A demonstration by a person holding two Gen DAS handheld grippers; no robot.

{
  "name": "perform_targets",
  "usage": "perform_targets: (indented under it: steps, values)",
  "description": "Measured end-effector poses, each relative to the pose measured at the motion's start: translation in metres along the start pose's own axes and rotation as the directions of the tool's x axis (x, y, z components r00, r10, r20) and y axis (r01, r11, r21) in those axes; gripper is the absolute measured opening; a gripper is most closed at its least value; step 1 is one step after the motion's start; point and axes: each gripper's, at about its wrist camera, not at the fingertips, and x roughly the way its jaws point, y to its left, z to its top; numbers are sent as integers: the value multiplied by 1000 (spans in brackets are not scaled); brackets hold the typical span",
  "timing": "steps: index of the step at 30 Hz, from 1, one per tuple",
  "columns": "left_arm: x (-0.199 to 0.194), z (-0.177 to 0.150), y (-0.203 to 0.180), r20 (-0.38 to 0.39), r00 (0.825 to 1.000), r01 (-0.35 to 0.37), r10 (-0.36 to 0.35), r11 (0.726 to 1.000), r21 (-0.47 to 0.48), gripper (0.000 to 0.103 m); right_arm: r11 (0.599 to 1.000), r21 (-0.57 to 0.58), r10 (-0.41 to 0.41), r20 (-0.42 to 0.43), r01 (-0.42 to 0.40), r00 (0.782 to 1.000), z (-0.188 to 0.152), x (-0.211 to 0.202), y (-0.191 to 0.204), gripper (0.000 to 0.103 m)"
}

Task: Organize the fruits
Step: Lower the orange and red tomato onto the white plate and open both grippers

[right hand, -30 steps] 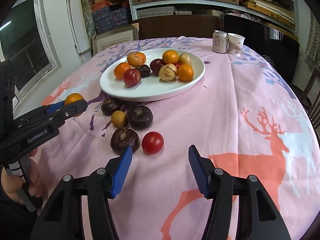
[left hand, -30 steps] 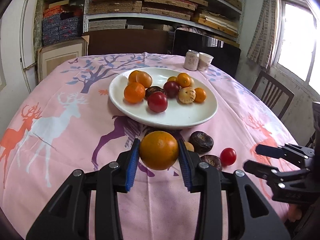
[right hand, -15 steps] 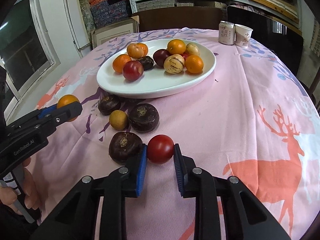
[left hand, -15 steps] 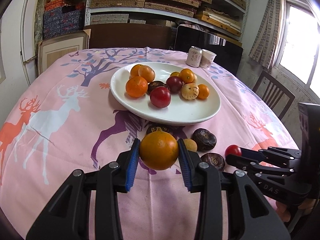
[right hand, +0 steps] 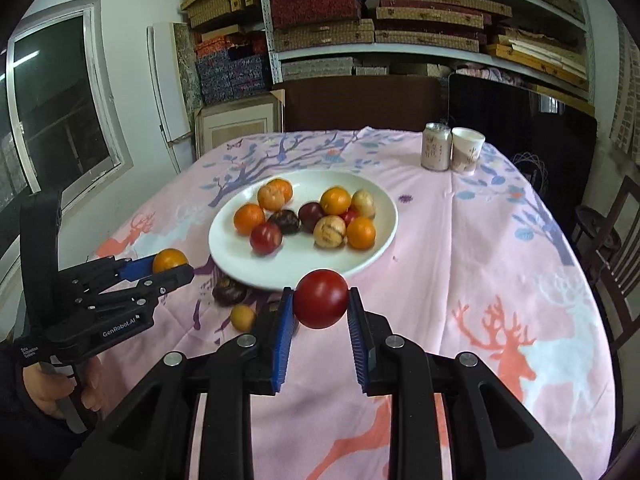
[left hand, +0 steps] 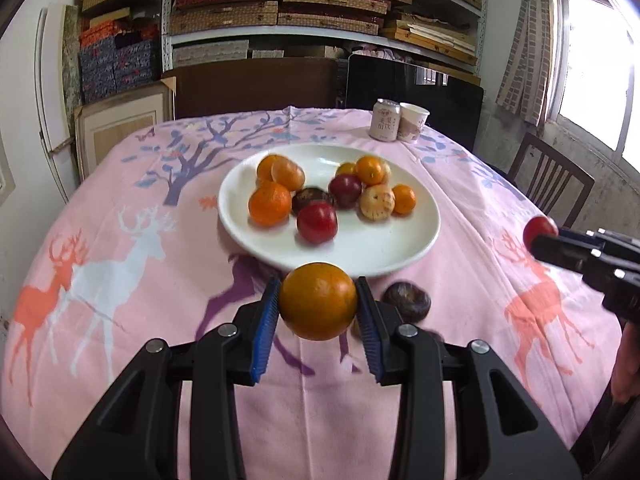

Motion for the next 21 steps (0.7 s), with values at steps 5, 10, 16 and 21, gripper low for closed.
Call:
perform_targets:
  steps: [5, 10, 16, 21]
  values:
    - [5, 51, 0, 27, 1000, 6, -6, 1000, 6, 37, 1000, 10, 11, 60, -12, 998, 54, 12, -6, 27]
    - [48, 93, -3, -16, 1000, 11, -11, 1000, 3, 37, 999, 14, 44, 36, -45, 998, 88, 63, -13, 27]
    - [123, 104, 2, -122, 992, -15, 12, 1000, -23, 37, 996, 37, 83, -54, -81, 995, 87, 132, -18, 28]
    - [140, 100, 3, -129, 992, -17, 15, 1000, -18, 52, 992, 61, 114, -98, -109, 989, 84, 167, -21, 29]
